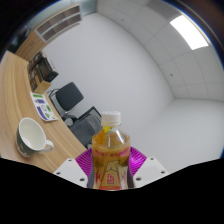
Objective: Pour water
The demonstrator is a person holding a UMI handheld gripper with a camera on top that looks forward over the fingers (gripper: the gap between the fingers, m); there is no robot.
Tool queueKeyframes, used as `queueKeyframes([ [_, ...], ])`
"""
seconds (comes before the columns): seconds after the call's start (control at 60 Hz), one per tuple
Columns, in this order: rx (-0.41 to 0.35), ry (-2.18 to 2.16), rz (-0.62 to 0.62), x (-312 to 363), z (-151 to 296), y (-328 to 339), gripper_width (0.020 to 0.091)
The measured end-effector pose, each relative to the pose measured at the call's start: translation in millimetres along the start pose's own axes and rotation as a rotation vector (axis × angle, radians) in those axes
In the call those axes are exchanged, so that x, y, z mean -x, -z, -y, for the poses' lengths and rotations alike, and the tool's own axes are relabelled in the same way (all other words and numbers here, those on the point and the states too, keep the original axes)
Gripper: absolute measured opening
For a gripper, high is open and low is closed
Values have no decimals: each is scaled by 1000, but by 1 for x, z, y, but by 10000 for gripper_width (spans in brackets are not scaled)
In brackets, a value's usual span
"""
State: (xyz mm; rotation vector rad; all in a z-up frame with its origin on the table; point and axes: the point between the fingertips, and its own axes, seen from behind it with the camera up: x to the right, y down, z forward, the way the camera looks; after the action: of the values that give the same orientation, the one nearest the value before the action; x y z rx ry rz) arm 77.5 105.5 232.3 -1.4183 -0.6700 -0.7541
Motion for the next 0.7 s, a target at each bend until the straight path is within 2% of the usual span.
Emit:
queueKeyframes([
  [0.05,18,-199,39,15,-2,-16,455],
  [0.117,84,-471,106,36,-31,-18,455],
  [0.2,131,-781,206,70,-64,-19,455],
  [0.267,124,-933,209,87,-81,-19,455],
  [0.45,151,-930,198,102,-103,-29,466],
  [0.517,120,-896,176,101,-100,-29,467],
  [0.617,132,-919,160,99,-103,-28,478],
  [0.7,139,-922,166,99,-104,-27,539],
])
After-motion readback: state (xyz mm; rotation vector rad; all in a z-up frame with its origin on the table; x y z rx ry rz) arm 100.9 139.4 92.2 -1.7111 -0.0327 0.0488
